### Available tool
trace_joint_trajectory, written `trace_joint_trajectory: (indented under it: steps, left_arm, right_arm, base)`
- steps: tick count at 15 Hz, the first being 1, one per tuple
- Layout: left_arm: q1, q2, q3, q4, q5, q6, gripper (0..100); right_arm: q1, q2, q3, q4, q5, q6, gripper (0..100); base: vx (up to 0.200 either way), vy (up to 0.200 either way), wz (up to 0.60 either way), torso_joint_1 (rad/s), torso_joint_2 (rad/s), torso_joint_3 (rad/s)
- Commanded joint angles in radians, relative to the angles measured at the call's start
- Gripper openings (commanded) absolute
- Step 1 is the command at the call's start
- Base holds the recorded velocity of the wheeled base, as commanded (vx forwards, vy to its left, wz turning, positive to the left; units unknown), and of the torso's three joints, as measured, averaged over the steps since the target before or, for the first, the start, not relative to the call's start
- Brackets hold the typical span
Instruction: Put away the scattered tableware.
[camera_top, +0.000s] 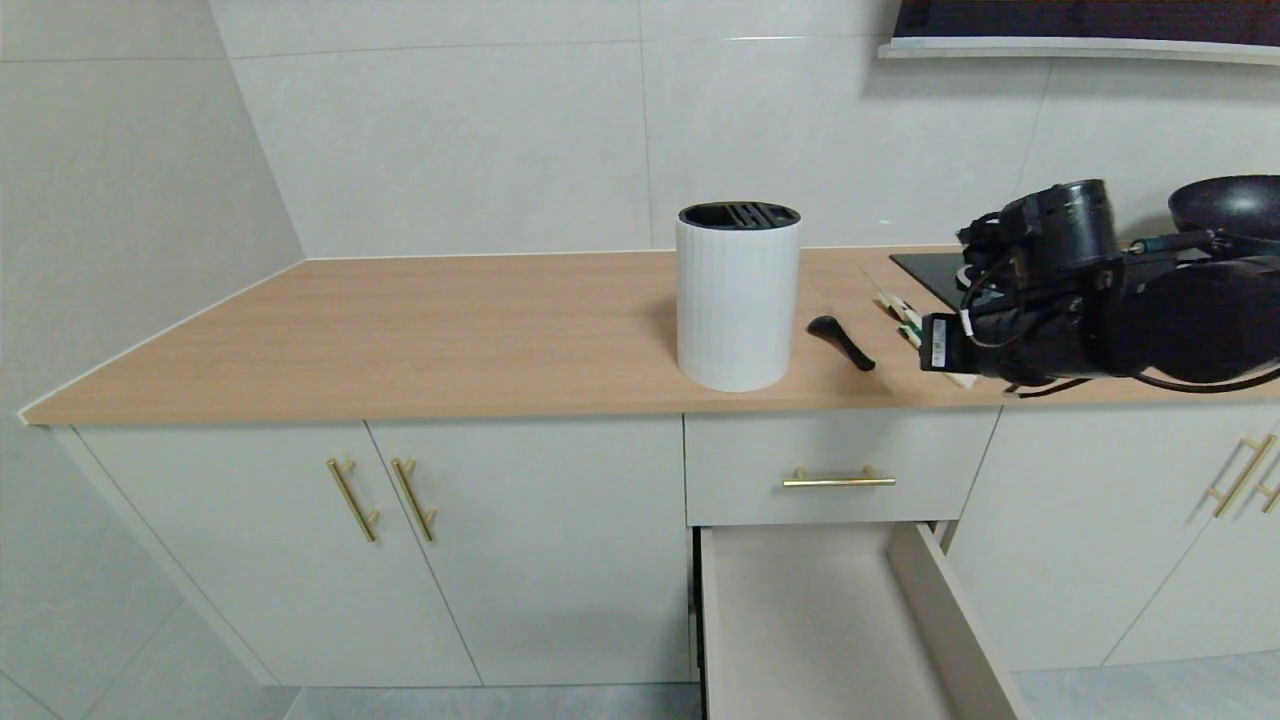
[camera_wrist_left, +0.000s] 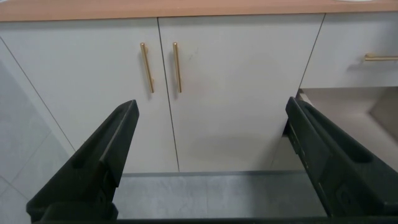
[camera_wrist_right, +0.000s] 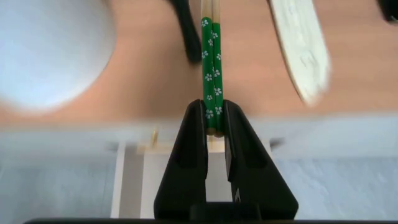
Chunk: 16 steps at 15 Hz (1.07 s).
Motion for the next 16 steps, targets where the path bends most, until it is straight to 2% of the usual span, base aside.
trace_joint_trajectory:
  steps: [1, 2, 3, 6, 9, 13, 16]
  left_arm:
    - [0.0, 0.002, 0.001, 0.0, 0.0, 0.0, 100]
    - [0.0, 0.002, -0.001, 0.0, 0.0, 0.0, 100]
    - [0.0, 0.002, 0.001, 0.0, 0.0, 0.0, 100]
    - [0.0, 0.002, 0.001, 0.0, 0.0, -0.002, 100]
    - [0.0, 0.002, -0.001, 0.0, 0.0, 0.0, 100]
    - [0.0, 0.002, 0.001, 0.0, 0.0, 0.0, 100]
    - [0.0, 0.002, 0.001, 0.0, 0.0, 0.0, 100]
  right_arm:
    - [0.003, -0.305, 0.112, 0.183, 0.106, 0.0, 0]
    - [0.003, -0.339, 0.117, 0.223, 0.13, 0.0, 0]
    - [0.003, -0.405, 0.12, 0.349, 0.207, 0.0, 0]
    - [0.002, -0.46, 0.121, 0.533, 0.357, -0.008, 0]
    - [0.003, -0.453, 0.141, 0.563, 0.419, -0.038, 0]
    - [0.036, -0.411, 0.195, 0.556, 0.42, -0.108, 0]
    - [0.069, -0.388, 0.213, 0.554, 0.419, -0.112, 0]
  base:
    - [0.0, 0.0, 0.0, 0.0, 0.0, 0.0]
    - [0.0, 0.0, 0.0, 0.0, 0.0, 0.0]
    - [0.0, 0.0, 0.0, 0.0, 0.0, 0.0]
    - [0.0, 0.0, 0.0, 0.0, 0.0, 0.0]
    - [0.0, 0.0, 0.0, 0.0, 0.0, 0.0]
    - [0.0, 0.0, 0.0, 0.0, 0.0, 0.0]
    - [0.0, 0.0, 0.0, 0.0, 0.0, 0.0]
